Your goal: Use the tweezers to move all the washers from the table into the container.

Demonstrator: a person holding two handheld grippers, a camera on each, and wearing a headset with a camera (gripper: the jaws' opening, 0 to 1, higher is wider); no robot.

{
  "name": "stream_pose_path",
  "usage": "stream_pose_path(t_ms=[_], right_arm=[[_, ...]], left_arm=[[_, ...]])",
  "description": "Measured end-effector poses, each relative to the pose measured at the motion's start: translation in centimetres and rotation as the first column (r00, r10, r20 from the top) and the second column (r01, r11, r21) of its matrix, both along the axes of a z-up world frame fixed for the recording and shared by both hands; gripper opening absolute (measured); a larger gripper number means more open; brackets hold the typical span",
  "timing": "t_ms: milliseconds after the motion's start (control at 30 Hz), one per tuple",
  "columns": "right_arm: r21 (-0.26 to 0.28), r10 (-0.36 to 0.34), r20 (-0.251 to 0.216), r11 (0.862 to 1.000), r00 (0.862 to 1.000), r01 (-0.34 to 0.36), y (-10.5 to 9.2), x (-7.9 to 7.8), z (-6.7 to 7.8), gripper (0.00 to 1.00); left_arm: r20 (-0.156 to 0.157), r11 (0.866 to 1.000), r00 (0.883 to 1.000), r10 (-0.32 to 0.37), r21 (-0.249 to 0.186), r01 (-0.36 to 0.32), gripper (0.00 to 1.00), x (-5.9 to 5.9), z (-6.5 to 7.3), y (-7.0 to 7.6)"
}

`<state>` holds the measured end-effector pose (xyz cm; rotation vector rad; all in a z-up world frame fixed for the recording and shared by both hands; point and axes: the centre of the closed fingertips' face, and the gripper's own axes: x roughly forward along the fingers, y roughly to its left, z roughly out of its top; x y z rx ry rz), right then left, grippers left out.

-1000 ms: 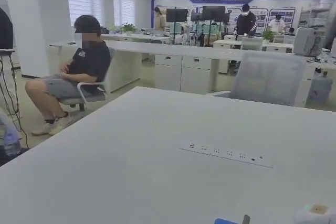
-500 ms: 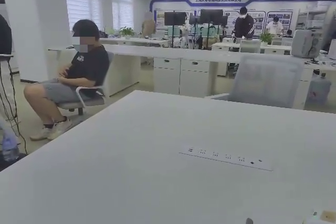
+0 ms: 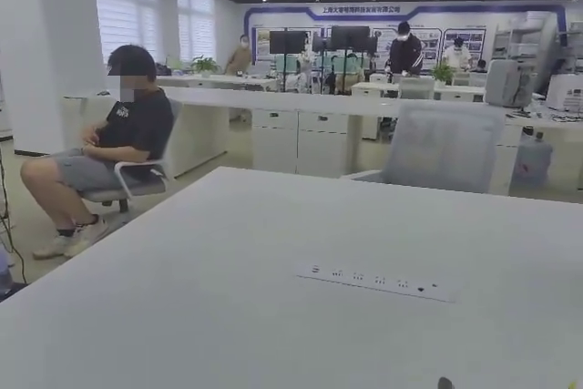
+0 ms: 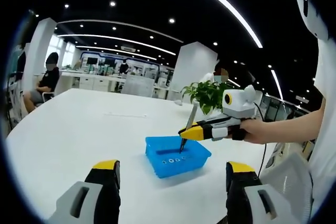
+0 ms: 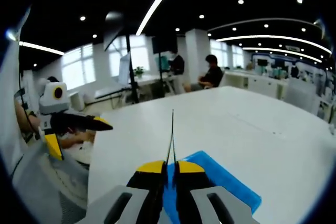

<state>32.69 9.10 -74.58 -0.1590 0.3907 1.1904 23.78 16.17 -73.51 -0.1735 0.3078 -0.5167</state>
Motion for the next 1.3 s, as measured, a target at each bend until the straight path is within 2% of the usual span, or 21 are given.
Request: stream_pose_path(t_ms=[100,233,300,400,500,567,600,667,700,800,867,900,1000,1033,1200,1233,1300], right_arm=[[0.001,0.004,-0.002,1.000,1.000,-0.004,-0.6,-1.2,0.3,0.04],[-0.017,0.029,0.000,0.999,1.000,-0.029,-1.0,-2.7,0.2,0.04],[-0.033,0.039,0.004,0.999,0.999,-0.039,-1.3,-3.4,-0.1,0.04],[-0.037,0.050,-0.010,0.998,0.999,-0.051,-1.6,-4.4,-0.8,0.04],[-0.050,0.064,-0.027,0.997,0.998,-0.065,-2.0,-5.6,-1.7,0.04],[-0.046,0.072,-0.044,0.996,0.996,-0.074,-2.1,-6.3,-2.0,0.04],[-0.044,0.078,-0.051,0.996,0.996,-0.080,-2.2,-6.6,-2.2,0.04],[-0.050,0.102,-0.062,0.993,0.993,-0.105,-2.3,-7.6,-2.7,0.04],[-0.051,0.108,-0.064,0.992,0.992,-0.111,-2.3,-7.9,-2.8,0.04],[-0.054,0.149,-0.077,0.987,0.986,-0.154,-2.4,-9.2,-3.0,0.04],[-0.057,0.166,-0.081,0.984,0.983,-0.171,-2.4,-9.7,-3.1,0.04],[-0.064,0.196,-0.085,0.977,0.977,-0.201,-2.5,-10.3,-3.2,0.04],[-0.082,0.237,-0.083,0.966,0.968,-0.244,-2.6,-11.0,-3.4,0.04],[-0.087,0.253,-0.080,0.962,0.964,-0.259,-2.6,-11.3,-3.4,0.04],[-0.119,0.313,-0.079,0.940,0.946,-0.321,-2.9,-12.4,-3.8,0.04],[-0.122,0.324,-0.079,0.935,0.943,-0.332,-3.0,-12.6,-3.8,0.04],[-0.134,0.347,-0.076,0.925,0.935,-0.354,-3.1,-13.0,-3.9,0.04]], left_arm=[[-0.034,0.997,0.998,-0.052,0.058,0.054,0.83,-0.7,-0.7,-0.6],[-0.048,0.992,0.993,-0.107,0.062,0.110,0.77,-1.4,-0.6,-1.5],[-0.045,0.983,0.986,-0.163,0.073,0.166,0.74,-1.9,-0.3,-2.4],[-0.073,0.976,0.975,-0.210,0.045,0.214,0.68,-2.3,0.0,-3.5],[-0.073,0.965,0.964,-0.255,0.043,0.259,0.65,-2.5,0.6,-4.5],[-0.080,0.953,0.952,-0.296,0.036,0.300,0.62,-2.6,1.0,-5.1],[-0.089,0.938,0.936,-0.342,0.025,0.345,0.58,-3.0,1.3,-5.7],[-0.087,0.915,0.913,-0.399,0.023,0.402,0.53,-3.3,1.7,-6.5],[-0.088,0.909,0.907,-0.412,0.024,0.415,0.51,-3.3,1.9,-6.6],[-0.105,0.877,0.874,-0.474,0.035,0.480,0.48,-3.6,2.1,-7.3],[-0.114,0.862,0.859,-0.499,0.040,0.506,0.44,-3.6,2.1,-7.6],[-0.121,0.844,0.842,-0.526,0.044,0.534,0.41,-3.7,2.1,-7.8],[-0.125,0.823,0.822,-0.555,0.055,0.565,0.38,-3.6,2.1,-8.3],[-0.126,0.820,0.819,-0.560,0.060,0.569,0.38,-3.5,2.1,-8.4],[-0.130,0.776,0.779,-0.613,0.085,0.625,0.30,-3.7,2.3,-9.1],[-0.130,0.773,0.776,-0.617,0.086,0.629,0.29,-3.8,2.4,-9.1],[-0.120,0.748,0.756,-0.644,0.110,0.655,0.28,-3.9,2.4,-9.4]])
